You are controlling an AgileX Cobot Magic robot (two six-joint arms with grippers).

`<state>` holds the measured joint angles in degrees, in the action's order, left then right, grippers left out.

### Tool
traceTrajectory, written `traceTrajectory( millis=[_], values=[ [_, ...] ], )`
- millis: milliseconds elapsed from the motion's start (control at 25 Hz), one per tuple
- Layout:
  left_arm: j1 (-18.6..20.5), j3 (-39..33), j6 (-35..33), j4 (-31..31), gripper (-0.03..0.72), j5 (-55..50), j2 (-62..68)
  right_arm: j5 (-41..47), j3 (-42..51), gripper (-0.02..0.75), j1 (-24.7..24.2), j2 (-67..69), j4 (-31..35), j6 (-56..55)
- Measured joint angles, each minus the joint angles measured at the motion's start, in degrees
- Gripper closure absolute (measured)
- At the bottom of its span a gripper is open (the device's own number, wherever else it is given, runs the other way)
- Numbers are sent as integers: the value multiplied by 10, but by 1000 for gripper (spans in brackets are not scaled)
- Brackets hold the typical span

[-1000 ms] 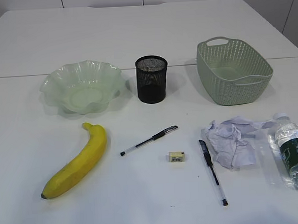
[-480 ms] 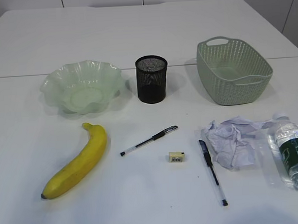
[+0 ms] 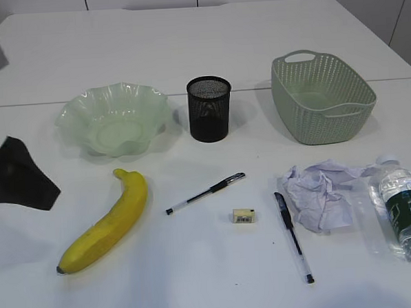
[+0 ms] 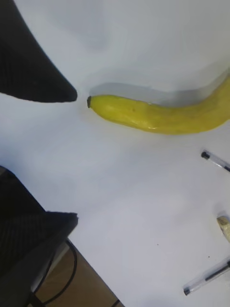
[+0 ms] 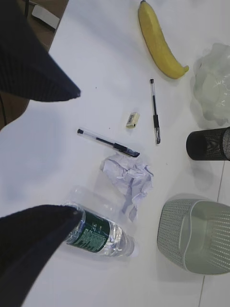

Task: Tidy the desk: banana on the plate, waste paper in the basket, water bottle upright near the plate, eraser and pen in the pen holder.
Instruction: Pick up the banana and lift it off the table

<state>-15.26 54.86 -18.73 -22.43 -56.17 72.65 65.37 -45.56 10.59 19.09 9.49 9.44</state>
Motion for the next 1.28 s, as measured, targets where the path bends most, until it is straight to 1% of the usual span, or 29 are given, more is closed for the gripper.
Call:
traceTrajectory(
  millis=[160, 280, 360, 480, 920, 1280],
  values=[
    [-51, 0, 21, 33, 180, 35, 45, 0, 0, 237, 0, 0, 0, 0],
    [-76, 0, 49, 69, 180, 60, 81, 0, 0, 237, 0, 0, 0, 0],
    [-85, 0, 71, 93, 180, 74, 106, 0, 0, 237, 0, 0, 0, 0],
    [-88, 0, 87, 111, 180, 95, 141, 0, 0, 237, 0, 0, 3, 0],
    [-93, 1, 92, 129, 180, 215, 229, 0, 0, 237, 0, 0, 9, 0],
    [-93, 46, 92, 138, 180, 235, 312, -2, 0, 237, 0, 0, 10, 0]
  ],
)
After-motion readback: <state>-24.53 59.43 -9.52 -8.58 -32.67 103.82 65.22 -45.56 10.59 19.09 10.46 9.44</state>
